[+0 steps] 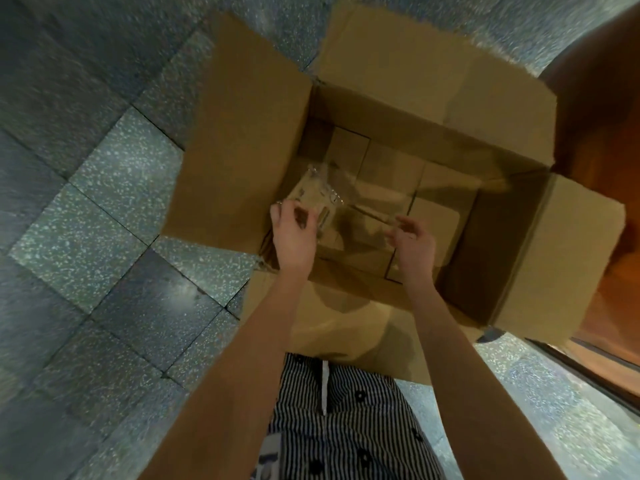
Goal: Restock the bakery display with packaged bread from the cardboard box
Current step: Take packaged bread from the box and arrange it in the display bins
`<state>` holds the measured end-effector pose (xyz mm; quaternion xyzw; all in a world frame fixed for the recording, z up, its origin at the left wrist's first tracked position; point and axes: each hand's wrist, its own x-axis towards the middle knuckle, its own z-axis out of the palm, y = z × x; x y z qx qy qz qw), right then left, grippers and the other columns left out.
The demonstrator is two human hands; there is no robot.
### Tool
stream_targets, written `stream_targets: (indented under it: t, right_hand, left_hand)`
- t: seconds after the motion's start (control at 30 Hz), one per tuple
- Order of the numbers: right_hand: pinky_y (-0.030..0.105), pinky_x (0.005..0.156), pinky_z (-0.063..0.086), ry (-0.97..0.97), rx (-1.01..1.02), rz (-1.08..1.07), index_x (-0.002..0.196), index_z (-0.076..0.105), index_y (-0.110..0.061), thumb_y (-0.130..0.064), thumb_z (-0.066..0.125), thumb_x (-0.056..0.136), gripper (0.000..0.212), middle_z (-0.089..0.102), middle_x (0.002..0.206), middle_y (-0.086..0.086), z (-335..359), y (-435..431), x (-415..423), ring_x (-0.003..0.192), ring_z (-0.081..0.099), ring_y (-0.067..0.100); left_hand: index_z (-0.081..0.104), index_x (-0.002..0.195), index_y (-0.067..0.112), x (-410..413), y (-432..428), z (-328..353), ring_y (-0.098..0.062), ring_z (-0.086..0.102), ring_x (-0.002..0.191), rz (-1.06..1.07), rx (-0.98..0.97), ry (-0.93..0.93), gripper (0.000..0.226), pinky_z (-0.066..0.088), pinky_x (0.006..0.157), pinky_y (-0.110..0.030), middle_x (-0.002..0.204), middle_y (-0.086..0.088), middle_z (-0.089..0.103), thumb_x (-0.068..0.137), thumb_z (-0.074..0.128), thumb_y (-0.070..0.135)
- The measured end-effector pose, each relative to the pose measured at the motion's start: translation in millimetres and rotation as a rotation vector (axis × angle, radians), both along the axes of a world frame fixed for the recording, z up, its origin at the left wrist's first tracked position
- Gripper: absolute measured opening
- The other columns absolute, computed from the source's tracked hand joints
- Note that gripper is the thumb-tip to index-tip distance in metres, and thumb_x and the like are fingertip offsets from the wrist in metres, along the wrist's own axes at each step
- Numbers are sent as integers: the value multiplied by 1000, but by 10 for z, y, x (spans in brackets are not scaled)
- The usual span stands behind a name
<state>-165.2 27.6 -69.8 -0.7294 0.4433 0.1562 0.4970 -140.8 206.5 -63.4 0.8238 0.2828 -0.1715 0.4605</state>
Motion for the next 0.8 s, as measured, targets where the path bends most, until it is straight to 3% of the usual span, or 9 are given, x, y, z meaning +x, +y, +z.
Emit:
stream_targets:
  t: [0.17,0.3,0.37,0.43,0.5,0.57,0.7,0.77,0.8]
  right_hand:
    - [19,67,48,74,12,12,126,57,-20,-13,58,96,31,63,111,-2,-185,-57,-141,87,61,7]
    - [15,55,40,103,10,-8,139,50,-16,-16,58,95,44,64,107,1,-467,-224,-231,67,50,2]
    - [14,54,39,138,18,3,141,47,-13,-18,58,96,46,61,100,-2,-615,-293,-272,68,49,2]
    - [16,60,44,153,14,46,145,41,-14,-19,58,97,51,59,120,3,-761,-326,-298,83,55,6]
    - [29,81,54,159,-7,125,147,37,-15,-21,59,97,55,54,136,8,-913,-315,-328,105,60,18]
    - [38,100,49,150,7,184,149,34,-17,-21,61,96,60,51,142,9,-1059,-264,-363,122,55,25]
    - [47,104,47,128,69,138,152,29,-22,-17,67,90,73,51,143,8,-1355,-161,-344,127,54,26]
    - [49,107,44,158,18,206,152,26,-25,-24,69,87,78,45,147,11,-1493,-108,-305,132,47,29]
    - [51,109,40,185,-44,277,153,22,-28,-30,70,86,82,39,150,15,-1554,-78,-279,136,41,33]
  left_hand:
    - [52,105,8,-262,71,-2,-10,47,101,-23,-23,73,19,38,98,-21,122,-6,44,92,66,11]
    - [48,102,12,-319,51,-104,-12,47,99,-75,15,50,21,37,94,-20,121,-6,41,91,66,7]
    - [50,105,10,-324,21,-202,-12,47,99,-87,35,60,22,36,95,-19,124,-6,40,90,66,5]
    - [51,109,8,-330,-13,-316,-10,45,102,-86,45,63,25,35,97,-18,123,-3,37,90,65,3]
    - [52,110,9,-341,-26,-423,-9,45,105,-79,53,47,26,35,99,-16,120,1,33,89,66,2]
    - [54,110,10,-340,-17,-528,-9,44,108,-83,50,40,27,35,99,-14,120,3,31,88,67,1]
    - [58,113,14,-302,48,-696,-7,40,114,-102,50,35,31,35,102,-11,124,4,31,88,66,-1]
    - [59,117,17,-271,71,-749,-8,41,117,-129,49,42,34,32,98,-5,128,2,35,88,66,1]
    - [59,118,20,-254,75,-767,-10,44,119,-136,43,45,35,34,101,-10,130,0,39,89,66,2]
